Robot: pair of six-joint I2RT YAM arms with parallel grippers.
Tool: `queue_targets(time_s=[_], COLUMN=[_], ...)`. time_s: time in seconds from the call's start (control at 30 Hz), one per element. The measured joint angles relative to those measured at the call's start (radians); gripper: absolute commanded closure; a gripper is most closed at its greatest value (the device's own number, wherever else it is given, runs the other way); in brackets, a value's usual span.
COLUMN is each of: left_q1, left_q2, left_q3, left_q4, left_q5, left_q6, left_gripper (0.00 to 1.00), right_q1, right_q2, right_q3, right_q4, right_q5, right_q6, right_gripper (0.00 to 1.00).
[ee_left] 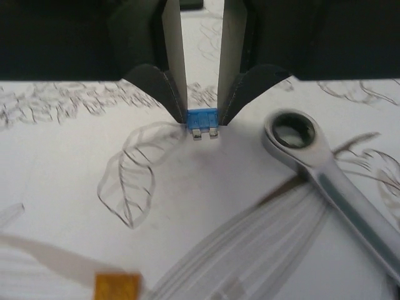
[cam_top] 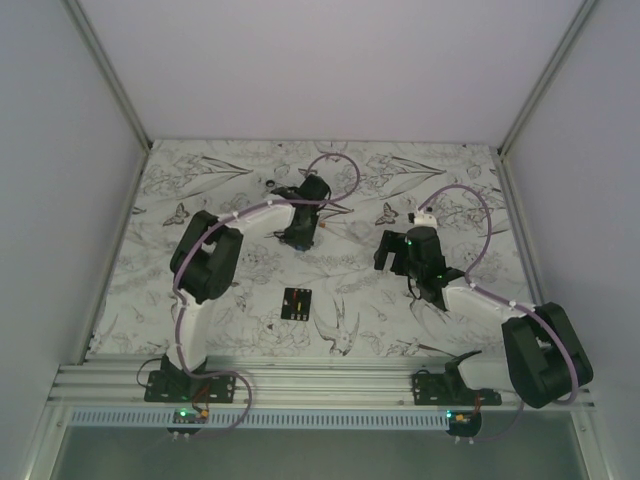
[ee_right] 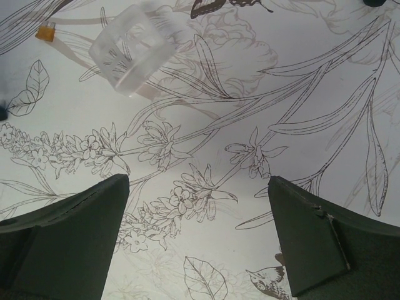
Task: Snap on the fuse box
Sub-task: Pick up the fuse from the center of the board.
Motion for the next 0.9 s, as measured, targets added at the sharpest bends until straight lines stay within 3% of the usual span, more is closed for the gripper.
queue_targets(time_s=[0.23,0.5,0.9], left_q1=[-0.078,-0.101,-0.195], left_q2=[-0.087,-0.327,-0.617], left_q3=[-0.087,-0.261,-0.442], left_q4=[-0.029,0.041,0.100], left_q5=[0.000,-0.031,-0.154], left_q6=[-0.096,-0.352,-0.840], left_gripper=[0.79,0.87,0.84], right_q1=[0.000,0.018,0.278], right_q2=[-0.019,-0.032,0.015], right_q3=[-0.006,-0.089,-0.147], right_q4=[0.030,0.192,0.583], right_q5=[-0.039,-0.143,-0.175], right_q6=[0.006,0.037,0.081], right_gripper=[0.00,0.03,0.20])
